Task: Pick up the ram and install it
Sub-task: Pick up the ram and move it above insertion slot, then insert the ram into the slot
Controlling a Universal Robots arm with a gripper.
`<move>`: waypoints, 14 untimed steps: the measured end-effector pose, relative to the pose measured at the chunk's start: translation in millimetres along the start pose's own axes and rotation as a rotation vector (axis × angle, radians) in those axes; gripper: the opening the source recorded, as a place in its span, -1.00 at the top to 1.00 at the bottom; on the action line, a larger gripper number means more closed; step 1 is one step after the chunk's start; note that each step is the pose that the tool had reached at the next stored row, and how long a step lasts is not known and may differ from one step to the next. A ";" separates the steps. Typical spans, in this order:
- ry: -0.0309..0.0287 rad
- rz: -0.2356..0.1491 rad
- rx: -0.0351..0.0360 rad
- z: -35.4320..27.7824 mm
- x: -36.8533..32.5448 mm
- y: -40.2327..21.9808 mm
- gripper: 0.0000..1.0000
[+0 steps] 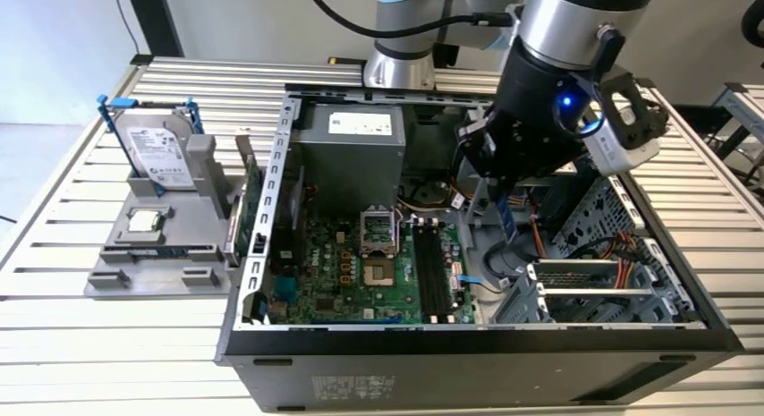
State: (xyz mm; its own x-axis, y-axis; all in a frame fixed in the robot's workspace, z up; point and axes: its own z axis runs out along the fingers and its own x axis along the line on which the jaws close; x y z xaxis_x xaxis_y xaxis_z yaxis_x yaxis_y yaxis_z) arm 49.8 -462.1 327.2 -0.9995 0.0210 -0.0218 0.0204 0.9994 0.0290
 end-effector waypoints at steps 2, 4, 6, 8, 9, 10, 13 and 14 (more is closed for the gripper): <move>-0.0008 0.029 0.0007 2.9 0.2 -0.1 1.00; -0.0015 0.049 0.0010 5.8 0.6 -0.2 1.00; -0.0022 0.051 0.0010 8.8 1.1 -0.3 1.00; -0.0024 0.051 0.0011 11.2 2.8 -0.4 1.00; -0.0024 0.051 0.0011 12.9 3.3 -0.4 1.00; -0.0024 0.051 0.0011 14.7 3.5 -0.5 1.00; -0.0024 0.051 0.0010 19.4 5.2 -0.7 1.00; -0.0023 0.051 0.0010 20.0 5.8 -0.7 1.00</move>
State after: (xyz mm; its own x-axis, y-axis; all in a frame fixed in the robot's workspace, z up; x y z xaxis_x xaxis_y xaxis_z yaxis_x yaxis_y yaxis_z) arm 44.5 -462.1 307.1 -0.9971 0.0721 -0.0227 0.0714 0.9970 0.0291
